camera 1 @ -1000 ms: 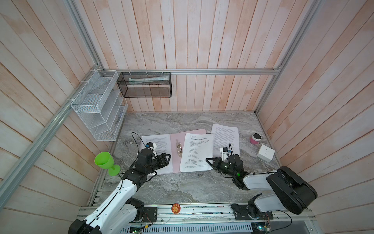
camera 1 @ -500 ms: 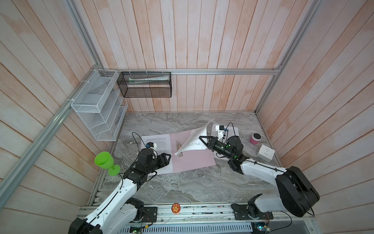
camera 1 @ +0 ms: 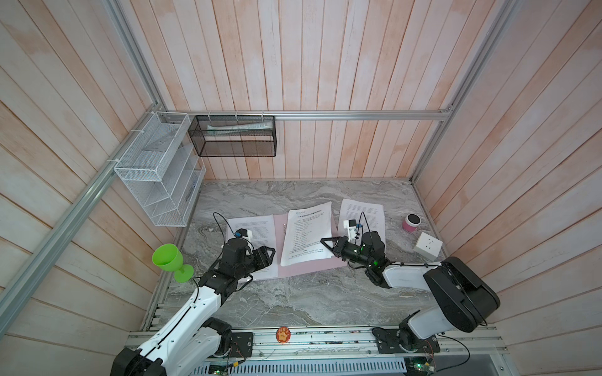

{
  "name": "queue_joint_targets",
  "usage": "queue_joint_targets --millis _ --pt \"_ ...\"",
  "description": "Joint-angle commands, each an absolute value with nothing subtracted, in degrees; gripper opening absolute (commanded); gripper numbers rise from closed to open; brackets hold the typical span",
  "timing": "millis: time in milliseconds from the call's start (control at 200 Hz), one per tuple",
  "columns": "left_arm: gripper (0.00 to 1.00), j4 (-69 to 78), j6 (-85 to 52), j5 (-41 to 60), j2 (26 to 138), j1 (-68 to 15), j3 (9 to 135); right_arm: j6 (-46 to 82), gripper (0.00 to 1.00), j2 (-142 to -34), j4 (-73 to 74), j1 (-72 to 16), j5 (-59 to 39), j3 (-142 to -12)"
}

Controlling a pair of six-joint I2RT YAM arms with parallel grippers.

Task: Put the files into the folder

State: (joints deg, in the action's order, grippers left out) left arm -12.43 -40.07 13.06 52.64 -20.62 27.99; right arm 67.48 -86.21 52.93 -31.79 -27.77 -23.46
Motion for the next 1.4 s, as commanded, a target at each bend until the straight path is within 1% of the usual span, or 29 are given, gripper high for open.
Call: queue_joint_targets --millis 0,215,445,635,850,965,1095,1276,1396 --pt "0.70 -11.28 -38.94 13.05 53.65 -20.31 28.21 67.26 0.00 -84.05 56.04 -31.75 -25.45 -20.05" --pt "0.70 -9.46 -39.36 13.94 54.48 -20.34 26.98 65.25 0.00 -84.51 58.39 -31.35 -23.83 -15.55" --pt "0.70 -8.98 -39.64 13.89 54.36 -20.35 26.11 61.35 0.00 -86.40 59.06 -29.20 -25.00 -13.78" --pt "0.70 -8.71 -40.08 13.65 54.07 -20.28 25.45 61.13 0.00 -92.42 65.87 -28.03 -27.82 -13.05" --pt "0.70 -8.99 -40.00 13.45 54.28 -20.29 25.49 63.98 0.00 -101.60 75.38 -27.74 -31.21 -13.62" --pt "0.70 -9.30 -39.81 13.28 54.33 -20.30 25.67 65.47 0.00 -103.83 78.68 -27.44 -31.61 -13.02" --pt "0.70 -9.16 -39.81 13.19 54.70 -20.30 25.70 64.89 0.00 -102.67 76.96 -25.58 -32.33 -12.19" --pt "0.70 -8.34 -39.90 13.42 55.63 -20.30 25.58 61.08 0.00 -98.61 69.64 -23.91 -33.58 -12.89" --pt "0.70 -7.52 -40.08 13.65 56.37 -20.30 25.49 60.38 0.00 -98.97 68.82 -23.69 -34.53 -13.53"
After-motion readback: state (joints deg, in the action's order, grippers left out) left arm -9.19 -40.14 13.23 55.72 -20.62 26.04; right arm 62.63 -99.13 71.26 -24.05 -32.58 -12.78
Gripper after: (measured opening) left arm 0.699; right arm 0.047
